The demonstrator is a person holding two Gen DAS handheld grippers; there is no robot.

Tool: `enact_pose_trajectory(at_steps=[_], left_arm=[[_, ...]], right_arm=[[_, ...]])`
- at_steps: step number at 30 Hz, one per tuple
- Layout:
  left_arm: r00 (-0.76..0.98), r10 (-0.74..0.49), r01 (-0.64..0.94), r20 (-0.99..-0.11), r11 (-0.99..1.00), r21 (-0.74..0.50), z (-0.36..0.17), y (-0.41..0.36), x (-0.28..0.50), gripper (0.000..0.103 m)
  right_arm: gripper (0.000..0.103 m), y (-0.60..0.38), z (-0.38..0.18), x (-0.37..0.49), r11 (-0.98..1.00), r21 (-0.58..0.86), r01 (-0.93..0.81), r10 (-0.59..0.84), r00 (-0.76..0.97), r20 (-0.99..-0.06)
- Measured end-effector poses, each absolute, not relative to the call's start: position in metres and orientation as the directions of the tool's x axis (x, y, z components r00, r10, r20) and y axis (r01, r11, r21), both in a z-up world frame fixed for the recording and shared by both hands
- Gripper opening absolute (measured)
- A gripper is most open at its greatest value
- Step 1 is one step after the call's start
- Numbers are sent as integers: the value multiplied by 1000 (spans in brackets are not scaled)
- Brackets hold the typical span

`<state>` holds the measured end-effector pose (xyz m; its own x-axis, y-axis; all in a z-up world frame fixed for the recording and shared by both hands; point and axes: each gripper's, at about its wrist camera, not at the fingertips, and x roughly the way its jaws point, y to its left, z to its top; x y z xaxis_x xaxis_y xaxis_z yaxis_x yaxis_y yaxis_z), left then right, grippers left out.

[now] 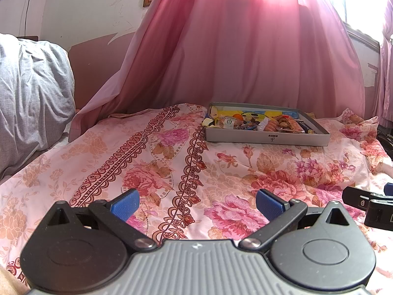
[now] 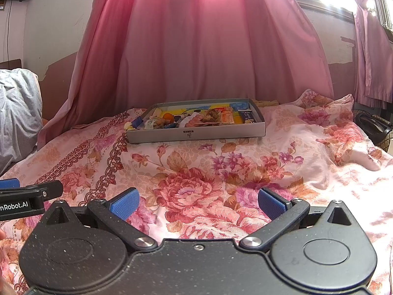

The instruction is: Organize snacks

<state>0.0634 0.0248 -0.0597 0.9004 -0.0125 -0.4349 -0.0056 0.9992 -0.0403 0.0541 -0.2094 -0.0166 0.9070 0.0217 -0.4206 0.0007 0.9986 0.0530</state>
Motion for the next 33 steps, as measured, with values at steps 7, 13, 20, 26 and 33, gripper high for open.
enact_pose_trajectory(at_steps=[7, 13, 20, 26, 33], left_arm=[[901, -12, -6, -435, 999, -40, -60, 25, 63, 103], [901, -13, -5, -435, 999, -40, -60, 25, 63, 103], [900, -12, -5, -435, 999, -39, -60, 25, 63, 103], [900, -12, -6, -435, 999, -39, -60, 24, 63, 103], [881, 25, -34, -473, 999, -11, -58, 24, 63, 103]], right_arm=[[102, -209, -16, 54, 999, 53, 1, 21, 906, -422], [102, -209, -16, 54, 999, 53, 1, 22, 906, -422], [102, -209, -17, 54, 999, 53, 1, 21, 906, -423], [102, -209, -17, 55, 999, 52, 1, 21, 906, -423], [102, -209, -17, 55, 999, 52, 1, 21, 905, -424]])
